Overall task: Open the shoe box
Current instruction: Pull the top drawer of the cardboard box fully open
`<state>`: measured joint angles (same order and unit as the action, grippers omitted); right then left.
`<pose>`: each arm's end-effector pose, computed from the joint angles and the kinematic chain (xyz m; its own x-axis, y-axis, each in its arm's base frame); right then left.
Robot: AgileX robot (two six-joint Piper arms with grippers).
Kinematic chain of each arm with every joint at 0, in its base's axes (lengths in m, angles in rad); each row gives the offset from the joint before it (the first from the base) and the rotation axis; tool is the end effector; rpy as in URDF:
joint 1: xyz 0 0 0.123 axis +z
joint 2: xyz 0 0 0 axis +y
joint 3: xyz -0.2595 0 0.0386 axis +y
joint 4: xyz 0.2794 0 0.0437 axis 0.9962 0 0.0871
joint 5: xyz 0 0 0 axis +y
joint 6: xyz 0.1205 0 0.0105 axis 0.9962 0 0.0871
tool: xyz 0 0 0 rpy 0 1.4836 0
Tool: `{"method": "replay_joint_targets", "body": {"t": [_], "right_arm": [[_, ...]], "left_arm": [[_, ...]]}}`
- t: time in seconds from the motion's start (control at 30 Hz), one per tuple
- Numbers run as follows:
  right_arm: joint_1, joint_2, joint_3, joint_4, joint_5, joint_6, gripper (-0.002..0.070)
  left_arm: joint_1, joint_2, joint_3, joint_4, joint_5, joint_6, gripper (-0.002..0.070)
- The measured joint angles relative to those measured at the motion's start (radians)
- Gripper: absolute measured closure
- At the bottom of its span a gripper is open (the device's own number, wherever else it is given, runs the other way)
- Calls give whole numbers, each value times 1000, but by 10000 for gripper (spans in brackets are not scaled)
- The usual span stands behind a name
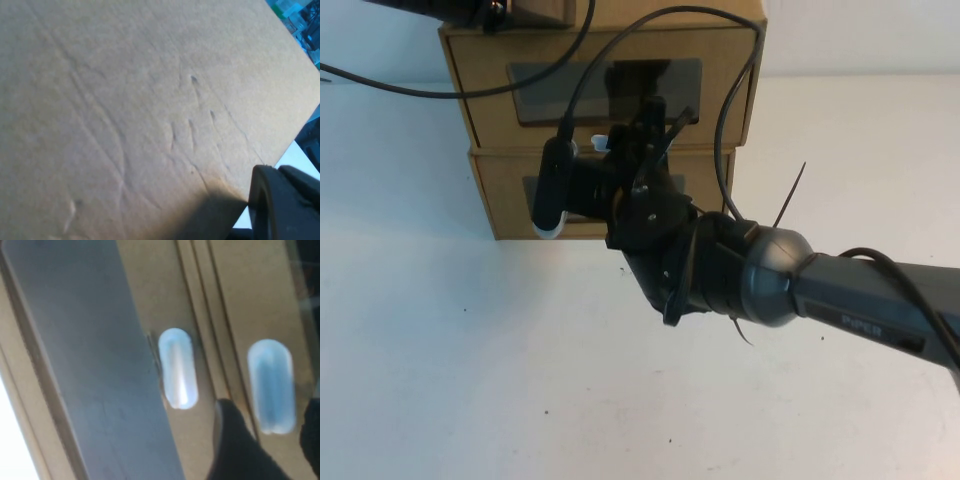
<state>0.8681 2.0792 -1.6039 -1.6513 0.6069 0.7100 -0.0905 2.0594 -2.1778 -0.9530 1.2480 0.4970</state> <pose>0.3902 0.3543 0.2094 0.1084 -0.9138 -0.3914 -0.3337 0.3374 -0.8802 0.4689 -0.1364 0.3532 -0.6964 0.1123 -0.7088 0.6259 0.5783 -0.5234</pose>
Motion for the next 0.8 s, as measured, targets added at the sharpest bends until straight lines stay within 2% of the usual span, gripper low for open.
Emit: {"method": "replay_joint_targets", "body": {"t": [0.3, 0.47, 0.8], "right_arm": [[-30, 46, -60, -2, -41, 0, 451], [-31, 59, -83, -2, -25, 0, 565], [-31, 61, -88, 2, -20, 0, 568]], "left_arm": [[0, 17, -49, 8, 26, -3, 679], [-2, 29, -59, 1, -2, 0, 679], [-2, 61, -71, -12, -2, 4, 679]]}}
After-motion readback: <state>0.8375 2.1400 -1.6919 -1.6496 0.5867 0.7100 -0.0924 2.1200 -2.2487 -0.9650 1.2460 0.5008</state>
